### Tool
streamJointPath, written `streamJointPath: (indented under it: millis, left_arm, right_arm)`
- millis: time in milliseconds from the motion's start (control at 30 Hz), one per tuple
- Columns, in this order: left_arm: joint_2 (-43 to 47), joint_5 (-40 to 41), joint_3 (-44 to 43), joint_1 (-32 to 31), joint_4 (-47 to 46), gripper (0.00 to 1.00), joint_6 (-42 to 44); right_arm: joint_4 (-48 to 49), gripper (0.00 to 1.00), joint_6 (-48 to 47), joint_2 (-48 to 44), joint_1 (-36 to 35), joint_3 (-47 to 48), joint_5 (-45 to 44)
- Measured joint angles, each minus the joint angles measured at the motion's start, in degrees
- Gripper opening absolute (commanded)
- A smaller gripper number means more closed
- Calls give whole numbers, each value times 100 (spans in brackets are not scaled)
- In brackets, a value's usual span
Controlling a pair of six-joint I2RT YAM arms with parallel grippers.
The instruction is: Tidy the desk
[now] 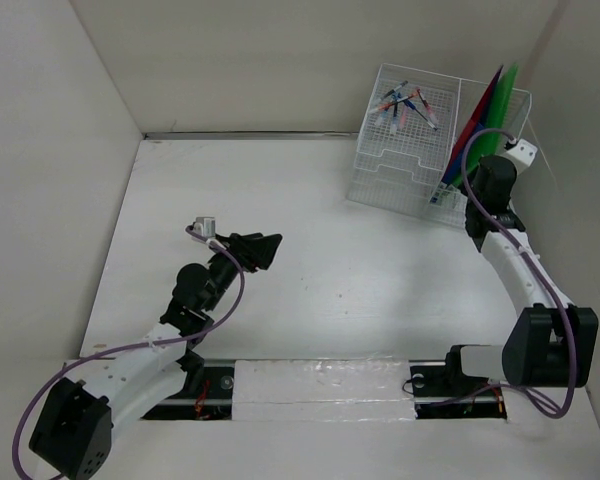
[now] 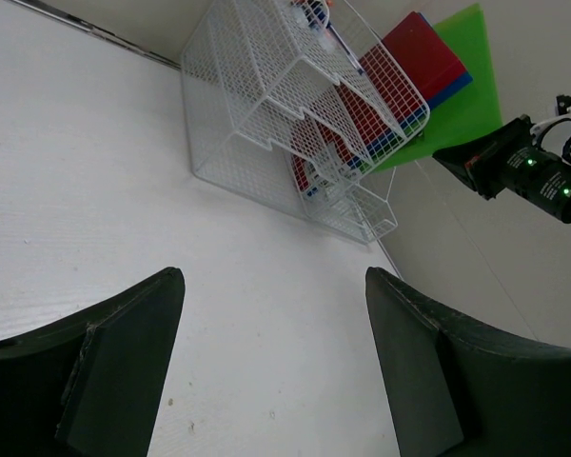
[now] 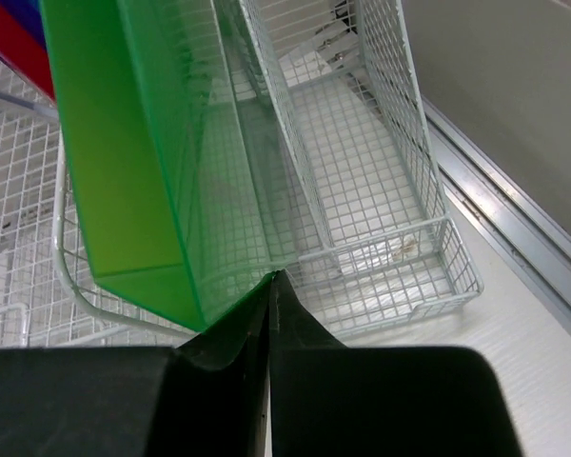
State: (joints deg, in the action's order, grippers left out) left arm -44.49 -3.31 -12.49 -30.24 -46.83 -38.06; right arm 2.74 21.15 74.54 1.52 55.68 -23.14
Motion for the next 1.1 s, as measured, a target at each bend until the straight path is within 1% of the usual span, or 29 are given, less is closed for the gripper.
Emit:
streamJointPath:
  millis: [233,267,333,367,400,500,667,733,767,900,967,1100]
  left_arm:
    - [-28,-81,0,0,-4,73,0]
    - [-31,-81,0,0,-2,73,0]
    - [-37,-92,0,0,-2,73,0]
    - [-39,-101,0,0,-2,73,0]
    - [-42,-109,0,0,-2,73,0]
    - [-50,-114,0,0,-4,73,0]
    - [-131,-116,0,0,-9,73,0]
    - [-168,-118,0,0,-7,73,0]
    - [-192,-120,0,0,-9,73,0]
    - [-195,-118,0,0,-13,73,2]
    - [-195,-116,0,0,-11,73,7]
    - [-197,-118,0,0,-13,73,7]
  right_arm:
    - [26,0,-52,-85,33,33,50]
    - [28,9,-59,-90,33,44,57]
    - [28,30,-44,-94,37,81,63]
    - [31,55,-63,-94,50,127,85]
    - [31,60,-66,-94,52,127,87]
    - [83,62,-46,-39,127,173,192]
    - [247,60,-35,254,297,227,468]
    - [385,36,-44,313,363,225,662]
    - [472,21,-48,330,378,225,750]
    - [566,3,-186,391,428,247,780]
    - [682,0,-208,387,442,247,863]
    - [643,0,-273,380,354,293,828]
